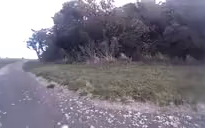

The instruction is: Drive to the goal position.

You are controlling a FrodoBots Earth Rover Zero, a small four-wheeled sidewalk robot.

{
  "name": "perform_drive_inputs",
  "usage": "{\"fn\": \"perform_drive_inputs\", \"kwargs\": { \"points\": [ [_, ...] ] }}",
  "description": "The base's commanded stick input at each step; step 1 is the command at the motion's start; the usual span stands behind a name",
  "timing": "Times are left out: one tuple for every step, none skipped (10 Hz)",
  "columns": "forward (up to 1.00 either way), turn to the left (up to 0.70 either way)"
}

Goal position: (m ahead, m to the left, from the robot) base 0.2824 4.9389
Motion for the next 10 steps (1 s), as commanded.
{"fn": "perform_drive_inputs", "kwargs": {
  "points": [
    [0.0,0.0],
    [0.0,0.0],
    [0.0,0.0],
    [0.0,0.0],
    [0.0,0.0],
    [0.0,0.0],
    [0.0,0.0],
    [0.0,0.0],
    [0.0,0.0],
    [0.0,0.04]
  ]
}}
